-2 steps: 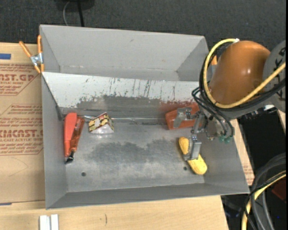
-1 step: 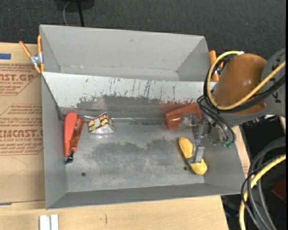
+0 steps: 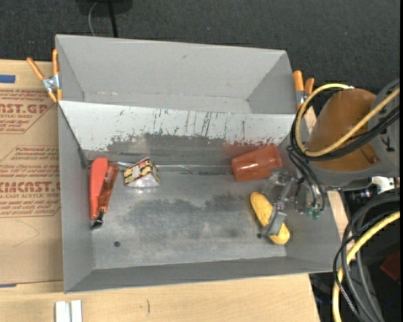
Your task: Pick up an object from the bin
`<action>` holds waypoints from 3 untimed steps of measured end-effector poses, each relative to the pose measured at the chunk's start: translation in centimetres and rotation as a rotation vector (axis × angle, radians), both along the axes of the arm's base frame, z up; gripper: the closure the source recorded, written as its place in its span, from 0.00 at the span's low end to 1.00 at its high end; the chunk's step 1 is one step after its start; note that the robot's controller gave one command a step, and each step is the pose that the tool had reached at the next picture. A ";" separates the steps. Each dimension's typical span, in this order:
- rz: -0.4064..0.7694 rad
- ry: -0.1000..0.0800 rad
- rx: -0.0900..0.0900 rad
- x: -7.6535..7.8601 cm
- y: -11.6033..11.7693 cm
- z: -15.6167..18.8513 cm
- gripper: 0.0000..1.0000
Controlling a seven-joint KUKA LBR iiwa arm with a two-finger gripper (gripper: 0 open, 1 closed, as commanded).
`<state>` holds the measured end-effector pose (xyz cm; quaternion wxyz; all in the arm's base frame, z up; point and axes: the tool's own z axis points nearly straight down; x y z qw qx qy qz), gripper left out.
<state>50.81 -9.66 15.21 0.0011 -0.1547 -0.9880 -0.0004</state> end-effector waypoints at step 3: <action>-0.291 -0.006 -0.002 -0.7 -4.2 -8.3 1.00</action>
Offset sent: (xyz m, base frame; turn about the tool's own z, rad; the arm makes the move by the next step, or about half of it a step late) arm 0.0040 -0.0563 -0.0821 0.0797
